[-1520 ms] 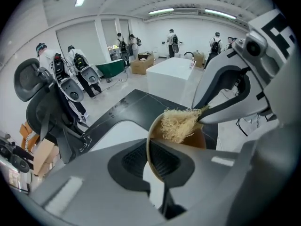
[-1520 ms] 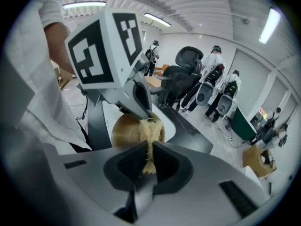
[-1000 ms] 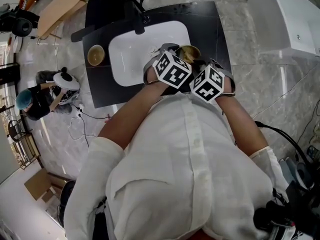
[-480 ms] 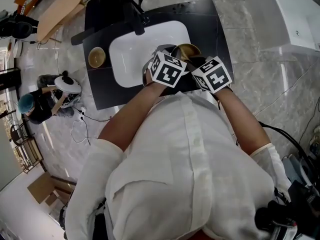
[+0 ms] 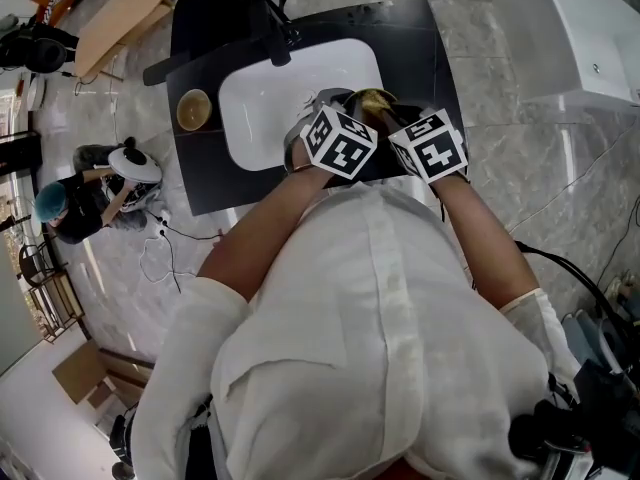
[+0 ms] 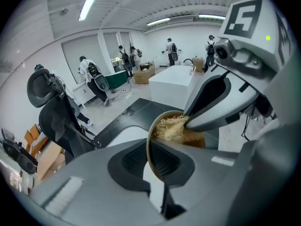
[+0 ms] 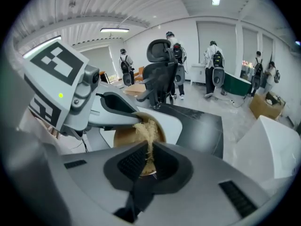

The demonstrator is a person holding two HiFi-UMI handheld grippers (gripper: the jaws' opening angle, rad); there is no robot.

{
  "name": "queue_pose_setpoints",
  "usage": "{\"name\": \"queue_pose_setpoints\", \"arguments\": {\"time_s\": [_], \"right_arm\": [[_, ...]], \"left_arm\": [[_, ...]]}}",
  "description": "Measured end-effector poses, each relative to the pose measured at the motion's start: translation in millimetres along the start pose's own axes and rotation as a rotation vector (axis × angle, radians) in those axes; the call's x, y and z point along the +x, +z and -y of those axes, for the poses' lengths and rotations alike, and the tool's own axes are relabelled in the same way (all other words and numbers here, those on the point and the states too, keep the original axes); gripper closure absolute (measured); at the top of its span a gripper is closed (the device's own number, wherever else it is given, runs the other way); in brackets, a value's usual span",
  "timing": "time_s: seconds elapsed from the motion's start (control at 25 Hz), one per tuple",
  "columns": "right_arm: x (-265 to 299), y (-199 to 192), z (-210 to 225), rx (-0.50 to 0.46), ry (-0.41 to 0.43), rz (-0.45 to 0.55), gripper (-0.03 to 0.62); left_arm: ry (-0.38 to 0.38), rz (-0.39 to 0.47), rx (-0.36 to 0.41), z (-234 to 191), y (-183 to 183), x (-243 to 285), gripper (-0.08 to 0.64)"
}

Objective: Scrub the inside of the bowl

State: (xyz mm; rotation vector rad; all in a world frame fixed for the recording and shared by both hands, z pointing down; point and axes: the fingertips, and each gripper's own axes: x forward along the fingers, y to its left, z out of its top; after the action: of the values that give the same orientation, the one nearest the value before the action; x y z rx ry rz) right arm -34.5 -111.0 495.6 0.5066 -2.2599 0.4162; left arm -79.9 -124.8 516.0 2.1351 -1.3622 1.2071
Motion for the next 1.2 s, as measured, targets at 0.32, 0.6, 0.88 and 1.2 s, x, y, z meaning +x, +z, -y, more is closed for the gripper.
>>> {"name": "queue_pose_setpoints", "arguments": {"time_s": [0.32, 0.6, 0.88, 1.2], "right_arm": [[2, -25, 9, 0.027, -0.023, -0.048, 0.565], [12, -39, -9, 0.052, 0.055, -0.080, 0.566], [14, -24, -24, 0.025, 0.108, -0.057, 0.566], [8, -10, -6, -0.031, 0.005, -0.025, 0.566]], "left_arm": [[0.055, 0.026, 0.089, 0, 11, 0, 0.541], [0.075, 0.032, 0.115, 2, 13, 1, 0.540], [0.073, 0.028, 0.113, 2, 13, 0, 0.545], [0.050, -0.013, 0.103, 6, -1, 3, 0.549]]}}
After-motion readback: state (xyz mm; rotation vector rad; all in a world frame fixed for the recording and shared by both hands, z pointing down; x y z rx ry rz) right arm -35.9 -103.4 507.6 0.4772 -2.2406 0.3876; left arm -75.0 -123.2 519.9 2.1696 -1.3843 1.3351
